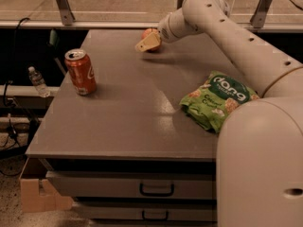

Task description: Move apple near coke can

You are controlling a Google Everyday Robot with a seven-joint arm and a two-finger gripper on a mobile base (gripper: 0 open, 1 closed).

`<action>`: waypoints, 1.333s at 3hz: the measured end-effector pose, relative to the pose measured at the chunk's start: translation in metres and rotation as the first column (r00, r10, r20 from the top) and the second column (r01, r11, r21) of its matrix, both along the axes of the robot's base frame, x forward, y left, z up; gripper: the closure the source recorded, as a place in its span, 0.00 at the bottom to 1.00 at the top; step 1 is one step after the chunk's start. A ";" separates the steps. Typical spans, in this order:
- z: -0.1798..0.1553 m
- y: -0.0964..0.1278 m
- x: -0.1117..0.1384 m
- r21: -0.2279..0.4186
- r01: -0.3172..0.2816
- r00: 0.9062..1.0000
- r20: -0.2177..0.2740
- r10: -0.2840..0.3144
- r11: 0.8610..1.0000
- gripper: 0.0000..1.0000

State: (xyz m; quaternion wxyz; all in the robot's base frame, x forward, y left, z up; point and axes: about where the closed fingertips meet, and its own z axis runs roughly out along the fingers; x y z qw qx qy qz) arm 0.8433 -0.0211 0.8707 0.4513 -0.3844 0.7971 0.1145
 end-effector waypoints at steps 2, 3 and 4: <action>-0.013 0.007 0.001 0.011 0.032 0.998 -0.048 -0.031 0.999 0.62; 0.007 0.010 -0.011 0.045 -0.010 1.000 -0.006 0.010 0.999 0.86; 0.051 0.006 -0.031 0.083 -0.076 0.995 0.076 0.070 0.994 1.00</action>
Offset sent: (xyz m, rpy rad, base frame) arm -0.0056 0.0064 -0.0069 0.0342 0.0447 -0.0269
